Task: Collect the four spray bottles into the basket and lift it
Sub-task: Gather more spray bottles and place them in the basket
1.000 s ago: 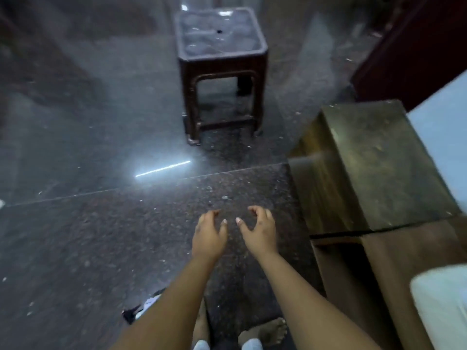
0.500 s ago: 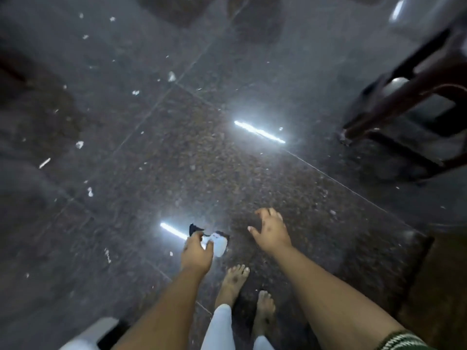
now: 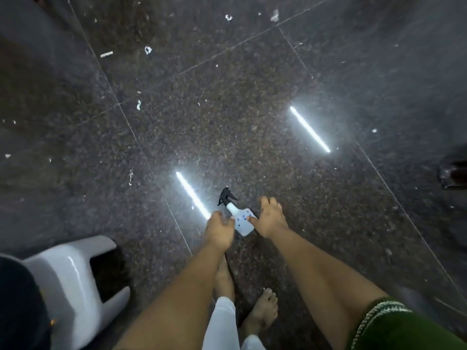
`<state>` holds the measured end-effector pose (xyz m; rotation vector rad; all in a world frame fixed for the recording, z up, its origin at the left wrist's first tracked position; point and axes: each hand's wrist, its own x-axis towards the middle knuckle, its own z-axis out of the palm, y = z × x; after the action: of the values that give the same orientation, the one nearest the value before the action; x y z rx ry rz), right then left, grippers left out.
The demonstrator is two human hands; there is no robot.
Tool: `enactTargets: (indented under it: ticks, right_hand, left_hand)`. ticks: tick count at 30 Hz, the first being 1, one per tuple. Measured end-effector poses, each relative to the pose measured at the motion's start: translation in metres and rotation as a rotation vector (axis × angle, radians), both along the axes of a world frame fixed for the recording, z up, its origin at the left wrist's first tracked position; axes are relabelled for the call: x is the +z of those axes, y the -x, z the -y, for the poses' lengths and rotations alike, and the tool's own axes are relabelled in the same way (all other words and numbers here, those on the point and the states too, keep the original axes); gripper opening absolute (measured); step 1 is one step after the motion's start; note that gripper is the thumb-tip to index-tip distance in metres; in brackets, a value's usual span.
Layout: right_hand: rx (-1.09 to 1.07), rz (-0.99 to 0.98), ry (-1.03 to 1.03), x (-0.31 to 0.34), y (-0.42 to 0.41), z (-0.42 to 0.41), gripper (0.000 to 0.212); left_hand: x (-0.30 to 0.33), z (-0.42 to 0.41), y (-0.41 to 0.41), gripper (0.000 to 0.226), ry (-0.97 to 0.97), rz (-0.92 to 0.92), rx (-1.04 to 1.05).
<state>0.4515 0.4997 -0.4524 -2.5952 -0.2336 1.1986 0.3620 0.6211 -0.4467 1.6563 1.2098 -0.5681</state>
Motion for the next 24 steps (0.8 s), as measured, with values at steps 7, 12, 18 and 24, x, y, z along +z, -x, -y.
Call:
enactTargets:
  ticks: [7,12,18,24]
  right_hand:
    - [-0.032,-0.091,0.063,-0.113,0.001,-0.015,0.068]
    - [0.013,-0.134,0.048,-0.169,0.011,-0.018,0.069]
    - [-0.110,-0.223,0.030,-0.205,0.020,-0.020,0.069]
    - [-0.282,-0.278,-0.039,-0.201,0.021,-0.028,0.058]
  left_hand:
    - [-0.111,-0.007,0.021,0.058,0.194,-0.125,0.276]
    - [-0.167,0.005,0.016,0.059,0.385,-0.131,0.450]
    - [-0.202,0.025,0.002,0.056,0.407,-0.163,0.399]
    - [-0.203,0.020,-0.002,0.057,0.394,-0.135,0.380]
